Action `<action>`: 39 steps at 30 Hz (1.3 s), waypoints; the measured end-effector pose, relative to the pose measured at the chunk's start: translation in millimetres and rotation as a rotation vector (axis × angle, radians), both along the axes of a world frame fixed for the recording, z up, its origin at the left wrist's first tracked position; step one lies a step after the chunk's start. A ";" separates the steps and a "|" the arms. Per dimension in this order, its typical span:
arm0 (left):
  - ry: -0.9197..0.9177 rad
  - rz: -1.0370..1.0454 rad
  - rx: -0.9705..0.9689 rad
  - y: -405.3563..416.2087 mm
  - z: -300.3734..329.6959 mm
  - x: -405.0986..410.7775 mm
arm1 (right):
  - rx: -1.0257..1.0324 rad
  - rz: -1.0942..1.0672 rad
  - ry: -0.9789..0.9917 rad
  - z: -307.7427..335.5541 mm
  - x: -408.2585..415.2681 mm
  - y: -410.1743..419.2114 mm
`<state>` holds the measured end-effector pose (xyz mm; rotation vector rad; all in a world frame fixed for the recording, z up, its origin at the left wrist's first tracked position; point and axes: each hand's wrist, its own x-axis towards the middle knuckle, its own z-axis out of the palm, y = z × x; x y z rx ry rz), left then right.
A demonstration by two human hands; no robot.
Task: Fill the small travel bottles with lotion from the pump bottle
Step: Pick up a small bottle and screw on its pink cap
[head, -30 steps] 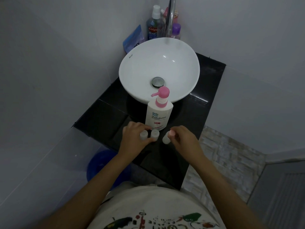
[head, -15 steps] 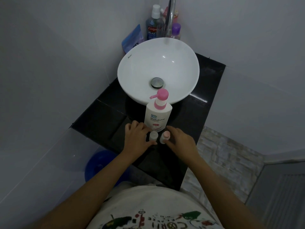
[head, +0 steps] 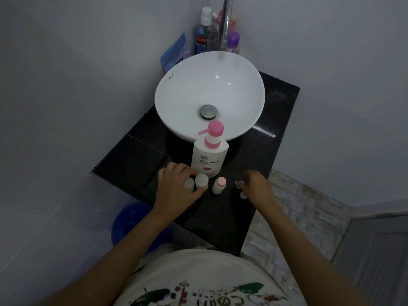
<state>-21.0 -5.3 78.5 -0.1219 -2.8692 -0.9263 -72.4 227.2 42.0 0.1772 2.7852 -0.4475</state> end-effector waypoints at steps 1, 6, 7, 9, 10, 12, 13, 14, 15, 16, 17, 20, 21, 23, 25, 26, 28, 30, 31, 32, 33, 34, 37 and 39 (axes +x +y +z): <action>-0.013 0.002 0.083 -3.3 6.0 4.3 | 0.030 0.018 -0.020 -2.3 -1.0 -1.2; -0.187 0.052 0.503 -15.9 21.0 20.9 | 0.053 0.053 -0.080 -12.6 -4.6 -6.0; -0.216 0.061 0.578 -16.7 22.8 22.1 | 0.050 0.049 -0.087 -13.2 -4.5 -6.8; -0.256 0.078 0.707 -17.4 27.4 22.6 | 0.026 0.007 -0.097 -11.4 -6.3 -7.9; -0.277 0.082 0.760 -17.7 29.6 22.3 | -0.008 -0.032 -0.102 -8.3 -7.1 -8.1; -0.320 0.081 0.841 -17.7 32.6 21.3 | -0.121 -0.123 -0.102 3.9 -4.8 -7.5; -0.334 0.079 0.866 -17.5 33.8 21.1 | -0.203 -0.158 -0.063 12.2 -1.4 -6.9; -0.338 0.076 0.880 -16.7 34.6 21.0 | -0.291 -0.179 0.008 21.4 3.6 -6.2; -0.336 0.074 0.893 -15.4 35.5 20.8 | -0.387 -0.201 0.080 33.6 9.7 -6.2; -0.335 0.072 0.910 -13.9 36.1 20.8 | -0.502 -0.238 0.123 48.3 16.2 -6.8; -0.340 0.071 0.929 -12.5 36.0 20.9 | -0.629 -0.279 0.134 64.4 23.8 -8.2; -0.375 0.051 0.952 -8.6 37.5 22.0 | -0.941 -0.260 0.130 112.5 41.3 -15.8; -0.387 0.030 0.939 -7.4 38.0 22.2 | -0.992 -0.213 0.125 124.5 46.0 -19.2; -0.405 -0.020 0.924 -5.0 40.1 22.5 | -1.045 -0.128 0.110 138.6 53.4 -26.3; -0.416 -0.051 0.927 -3.8 42.3 22.8 | -1.027 -0.064 0.092 139.8 57.4 -32.1; -0.418 -0.061 0.928 -3.9 43.3 22.9 | -0.997 -0.030 0.088 138.9 58.4 -34.7; -0.416 -0.077 0.915 -4.9 45.4 23.3 | -0.955 0.018 0.087 135.9 59.4 -38.4; -0.411 -0.088 0.896 -6.2 47.1 23.5 | -0.965 0.024 0.093 134.2 59.6 -39.5; -0.411 -0.090 0.894 -6.9 47.8 23.4 | -0.970 0.029 0.096 133.4 59.5 -39.2; -0.415 -0.090 0.901 -7.4 48.5 23.5 | -0.964 0.040 0.098 132.6 59.2 -39.0; -0.420 -0.089 0.913 -7.7 49.4 23.4 | -0.954 0.056 0.097 132.3 59.0 -38.8; -0.423 -0.089 0.923 -7.8 50.2 23.4 | -0.946 0.073 0.096 132.0 58.7 -38.9; -0.424 -0.096 0.933 -7.0 51.7 23.9 | -0.937 0.118 0.097 132.1 58.9 -39.7; -0.410 -0.101 0.919 -7.0 51.7 24.5 | -0.900 0.115 0.092 132.2 58.6 -40.6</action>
